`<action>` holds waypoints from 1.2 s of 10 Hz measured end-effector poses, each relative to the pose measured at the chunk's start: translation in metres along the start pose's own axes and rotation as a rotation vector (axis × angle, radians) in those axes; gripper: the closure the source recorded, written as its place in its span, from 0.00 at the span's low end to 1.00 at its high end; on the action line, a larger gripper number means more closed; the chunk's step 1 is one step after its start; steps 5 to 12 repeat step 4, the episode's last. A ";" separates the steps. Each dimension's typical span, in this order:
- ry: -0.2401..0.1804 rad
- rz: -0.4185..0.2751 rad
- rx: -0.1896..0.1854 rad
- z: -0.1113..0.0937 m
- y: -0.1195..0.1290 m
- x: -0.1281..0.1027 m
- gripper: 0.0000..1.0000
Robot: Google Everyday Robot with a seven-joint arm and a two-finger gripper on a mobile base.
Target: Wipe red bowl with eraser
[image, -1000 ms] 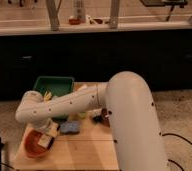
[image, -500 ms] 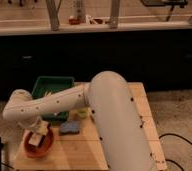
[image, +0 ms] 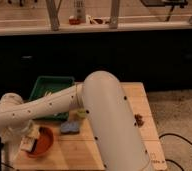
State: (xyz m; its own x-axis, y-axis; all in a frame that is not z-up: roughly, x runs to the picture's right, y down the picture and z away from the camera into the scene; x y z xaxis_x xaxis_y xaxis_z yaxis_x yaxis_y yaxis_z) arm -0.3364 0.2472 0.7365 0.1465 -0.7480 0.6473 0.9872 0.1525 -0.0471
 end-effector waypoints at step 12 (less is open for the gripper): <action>-0.030 0.056 -0.020 0.005 0.052 -0.009 1.00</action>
